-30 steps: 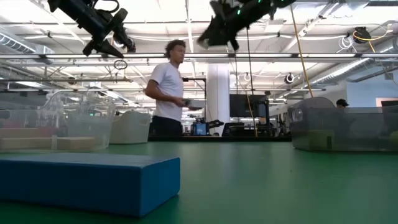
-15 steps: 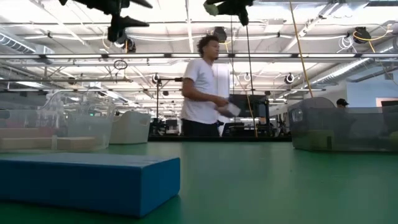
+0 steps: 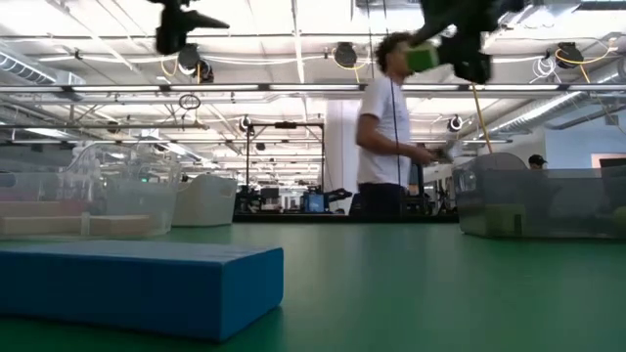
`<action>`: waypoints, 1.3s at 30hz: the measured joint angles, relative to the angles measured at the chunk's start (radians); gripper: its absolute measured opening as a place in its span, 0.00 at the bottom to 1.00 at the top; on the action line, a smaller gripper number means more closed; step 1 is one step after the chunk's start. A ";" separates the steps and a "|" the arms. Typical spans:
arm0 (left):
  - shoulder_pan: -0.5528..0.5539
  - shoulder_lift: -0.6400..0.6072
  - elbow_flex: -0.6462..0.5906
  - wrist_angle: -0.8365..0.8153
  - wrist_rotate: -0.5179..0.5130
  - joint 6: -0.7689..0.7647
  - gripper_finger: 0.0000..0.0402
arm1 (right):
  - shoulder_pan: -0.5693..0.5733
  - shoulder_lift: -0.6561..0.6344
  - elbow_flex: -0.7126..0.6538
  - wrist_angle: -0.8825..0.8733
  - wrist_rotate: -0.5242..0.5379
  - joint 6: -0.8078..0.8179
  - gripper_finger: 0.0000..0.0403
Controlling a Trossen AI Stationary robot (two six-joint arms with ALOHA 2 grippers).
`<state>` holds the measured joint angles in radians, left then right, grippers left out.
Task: Sort & place blocks by color
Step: Put the green block into the black bin, then put the left blue block into the white bin
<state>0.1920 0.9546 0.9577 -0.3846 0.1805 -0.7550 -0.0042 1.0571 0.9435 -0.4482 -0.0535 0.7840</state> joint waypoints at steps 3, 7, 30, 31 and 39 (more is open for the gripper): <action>-0.072 0.000 0.000 -0.166 0.004 -0.063 0.53 | 0.070 -0.045 -0.079 -0.010 0.007 0.122 0.28; -0.181 0.016 -0.012 -0.337 0.005 -0.180 0.53 | 0.147 -0.091 -0.131 -0.135 0.030 0.249 0.28; -0.753 0.246 -0.132 -0.374 0.195 -0.760 0.53 | 0.229 -0.033 -0.133 -0.574 0.110 0.358 0.59; -0.773 0.254 -0.132 -0.374 0.195 -0.793 0.53 | 0.229 -0.033 -0.133 -0.574 0.111 0.357 0.61; -0.886 0.314 -0.132 -0.363 0.187 -0.860 0.53 | 0.229 -0.033 -0.133 -0.574 0.134 0.348 0.77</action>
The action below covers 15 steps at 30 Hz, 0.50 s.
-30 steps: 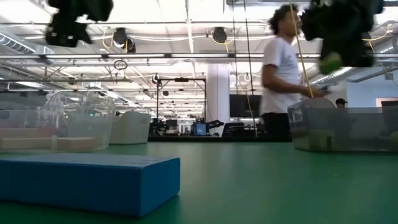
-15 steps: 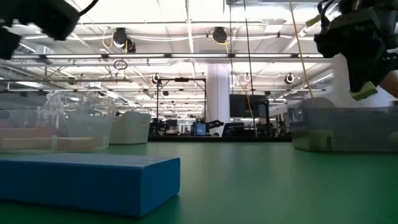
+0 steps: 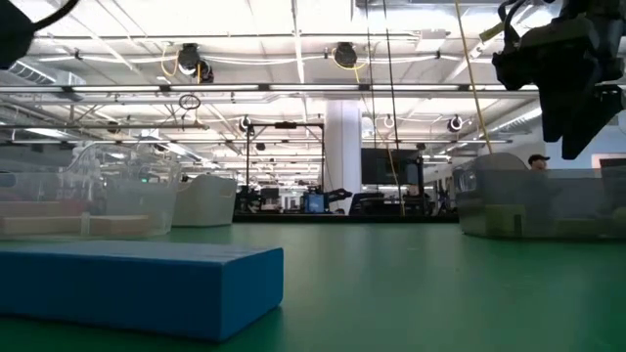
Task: Sort & place blocks by color
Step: Put the left blue block into the white bin
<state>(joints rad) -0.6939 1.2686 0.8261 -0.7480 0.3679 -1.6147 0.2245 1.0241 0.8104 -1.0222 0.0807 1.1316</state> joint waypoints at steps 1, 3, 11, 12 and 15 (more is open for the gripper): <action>-0.016 0.006 0.000 0.003 -0.001 0.040 0.53 | 0.000 0.000 0.000 0.000 0.000 -0.010 0.78; -0.051 0.013 0.000 0.010 -0.002 0.153 0.53 | 0.000 0.000 0.000 0.000 -0.001 -0.036 0.79; -0.172 0.050 0.000 0.013 -0.003 0.707 0.53 | 0.000 0.000 0.000 0.006 -0.003 -0.021 0.79; -0.182 0.055 0.000 0.013 -0.003 0.774 0.53 | 0.000 0.000 0.000 0.009 -0.003 -0.020 0.79; -0.210 0.072 0.000 0.013 -0.038 0.951 0.53 | 0.000 0.000 0.000 0.016 -0.003 -0.018 0.79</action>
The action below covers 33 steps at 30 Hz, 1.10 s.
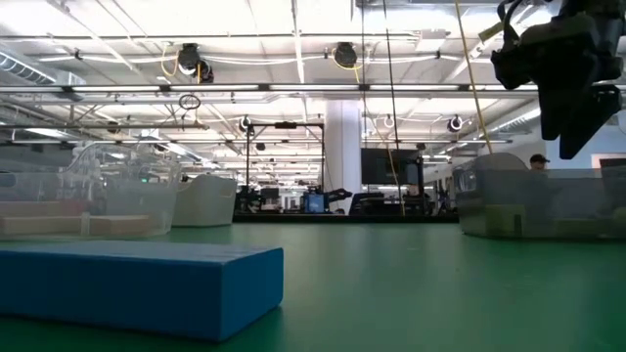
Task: Sort & place blocks by color
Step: Put the left blue block into the white bin
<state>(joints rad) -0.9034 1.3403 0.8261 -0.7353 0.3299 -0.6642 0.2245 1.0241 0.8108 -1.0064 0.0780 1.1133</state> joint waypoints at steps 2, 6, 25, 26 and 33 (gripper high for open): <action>-0.012 0.008 0.000 0.001 -0.046 0.078 0.53 | 0.000 0.000 0.000 0.010 0.000 0.000 0.79; -0.018 0.026 0.000 0.002 -0.139 0.177 0.53 | 0.000 0.000 0.000 0.036 0.000 0.001 0.79; -0.076 0.206 0.002 0.098 -0.279 0.357 0.53 | 0.000 0.000 0.001 0.064 0.003 0.106 0.79; -0.078 0.210 -0.001 0.094 -0.279 0.356 0.53 | 0.000 0.000 0.000 0.064 0.003 0.106 0.79; -0.081 0.205 0.000 0.112 -0.281 0.356 0.53 | 0.000 0.000 0.001 0.068 0.004 0.106 0.79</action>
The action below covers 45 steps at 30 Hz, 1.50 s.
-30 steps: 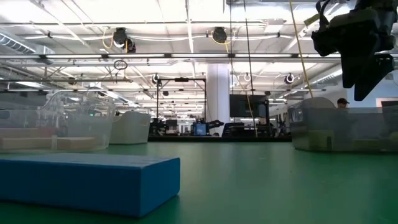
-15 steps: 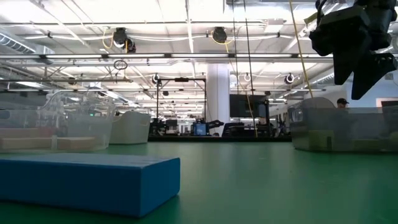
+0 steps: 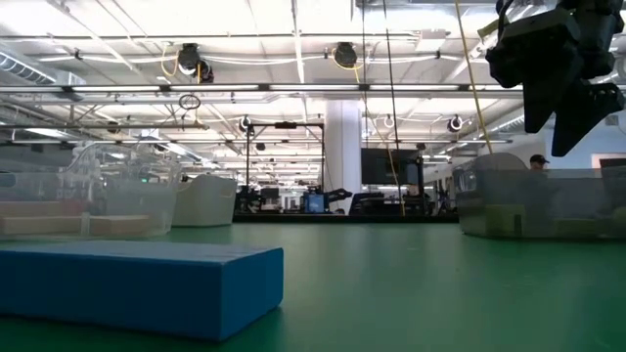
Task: Sort & place blocks by color
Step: Put the left blue block into the white bin
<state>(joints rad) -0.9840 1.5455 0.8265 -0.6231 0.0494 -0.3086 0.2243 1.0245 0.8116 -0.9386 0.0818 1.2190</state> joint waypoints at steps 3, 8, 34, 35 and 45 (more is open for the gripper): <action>0.001 0.000 0.000 0.007 -0.002 0.007 0.53 | 0.000 0.000 0.000 0.006 0.000 0.000 0.79; 0.005 0.000 0.000 0.065 -0.025 0.013 0.52 | 0.000 0.000 0.000 0.007 0.000 0.000 0.79; 0.177 -0.002 0.042 0.044 0.076 -0.216 0.04 | 0.000 0.000 0.000 0.007 -0.001 -0.035 0.79; 0.179 -0.002 0.042 0.044 0.091 -0.242 0.06 | 0.000 0.000 0.000 0.006 -0.001 -0.039 0.79; 0.186 -0.003 0.042 0.041 0.243 -0.365 0.34 | 0.000 0.000 0.000 0.007 0.000 -0.056 0.79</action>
<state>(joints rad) -0.7979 1.5429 0.8680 -0.5816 0.2928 -0.6737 0.2241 1.0245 0.8116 -0.9318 0.0818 1.1625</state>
